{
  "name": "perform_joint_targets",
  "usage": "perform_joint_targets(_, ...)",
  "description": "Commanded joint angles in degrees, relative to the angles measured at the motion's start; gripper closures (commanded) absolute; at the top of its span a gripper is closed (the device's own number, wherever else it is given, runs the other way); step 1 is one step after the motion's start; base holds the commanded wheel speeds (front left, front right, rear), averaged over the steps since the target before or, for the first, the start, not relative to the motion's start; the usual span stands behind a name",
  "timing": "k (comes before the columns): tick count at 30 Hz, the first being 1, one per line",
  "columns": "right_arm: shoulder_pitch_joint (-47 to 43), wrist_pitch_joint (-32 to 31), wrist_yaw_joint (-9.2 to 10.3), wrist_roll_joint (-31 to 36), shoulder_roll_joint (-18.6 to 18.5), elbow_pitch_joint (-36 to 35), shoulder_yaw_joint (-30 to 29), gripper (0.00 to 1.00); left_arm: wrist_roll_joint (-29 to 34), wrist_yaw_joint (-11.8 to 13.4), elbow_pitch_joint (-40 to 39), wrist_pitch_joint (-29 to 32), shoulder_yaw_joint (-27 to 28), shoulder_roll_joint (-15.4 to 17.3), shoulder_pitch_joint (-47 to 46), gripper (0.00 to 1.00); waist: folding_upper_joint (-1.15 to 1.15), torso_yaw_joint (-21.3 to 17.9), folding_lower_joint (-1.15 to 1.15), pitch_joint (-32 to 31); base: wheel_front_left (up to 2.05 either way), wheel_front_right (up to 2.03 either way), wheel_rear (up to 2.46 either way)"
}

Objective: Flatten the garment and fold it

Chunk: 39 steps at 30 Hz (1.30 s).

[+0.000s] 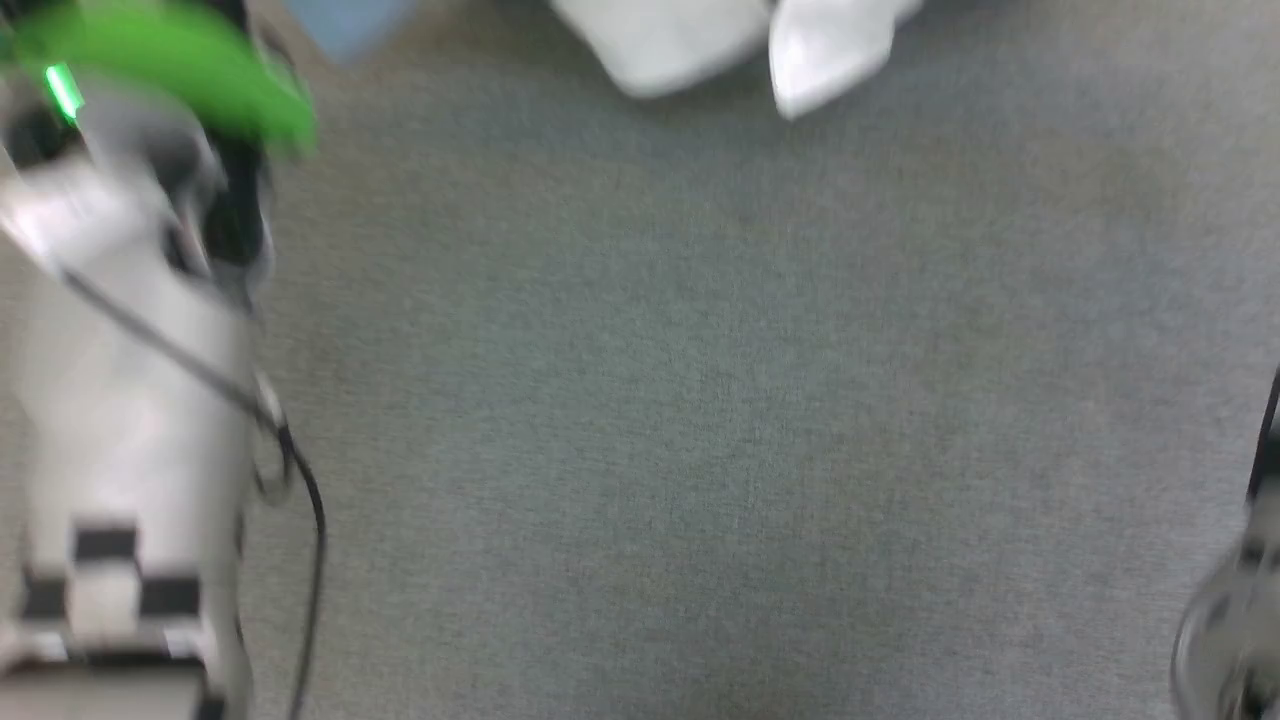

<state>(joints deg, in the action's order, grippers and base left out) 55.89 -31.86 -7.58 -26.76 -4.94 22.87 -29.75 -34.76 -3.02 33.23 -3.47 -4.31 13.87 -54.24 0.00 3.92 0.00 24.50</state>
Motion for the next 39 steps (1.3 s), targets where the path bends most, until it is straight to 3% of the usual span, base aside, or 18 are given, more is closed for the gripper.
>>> perform_joint_targets(1,-4.13,-0.58,0.09,-1.83,-0.19,-1.45,-0.34,1.00,-0.51,-0.22,-1.45,-0.58,0.26,-0.17,4.18,1.00,0.00,1.15,0.00,-6.38,0.00,0.00,0.00)
perform_joint_targets(7,-22.48,-4.35,0.09,-8.55,1.05,-11.61,-1.57,1.00,-2.88,2.53,-14.20,1.02,1.38,-1.45,23.44,1.00,0.00,0.83,0.00,-13.81,0.00,0.00,0.00)
perform_joint_targets(18,-48.75,-11.48,0.09,-13.33,2.03,-25.33,-3.95,1.00,-4.27,13.23,-39.23,13.20,1.97,-0.73,56.98,1.00,0.00,-0.55,0.00,-21.15,0.00,0.00,0.00)
perform_joint_targets(24,-57.80,-19.23,0.09,-3.58,0.91,-33.32,1.68,1.00,-1.42,18.08,-44.73,23.18,-1.18,2.72,66.49,1.00,0.00,-1.03,0.00,-21.70,0.00,0.00,0.00)
perform_joint_targets(28,-59.53,-23.51,0.09,3.78,-2.22,-35.15,7.66,1.00,1.93,18.67,-43.03,27.80,-5.21,4.77,65.44,1.00,0.00,-0.99,0.00,-20.82,0.00,0.00,0.00)
perform_joint_targets(32,-58.64,-25.61,0.09,9.60,-3.71,-31.54,13.06,1.00,3.35,17.49,-39.07,30.25,-8.80,4.81,62.40,1.00,0.00,-0.97,0.00,-19.73,0.00,0.00,0.00)
perform_joint_targets(39,-58.57,-21.72,0.09,12.86,-4.02,-20.84,18.22,1.00,2.72,16.00,-32.75,29.98,-10.70,3.08,59.73,1.00,0.00,-0.61,0.00,-18.90,0.00,0.00,0.00)
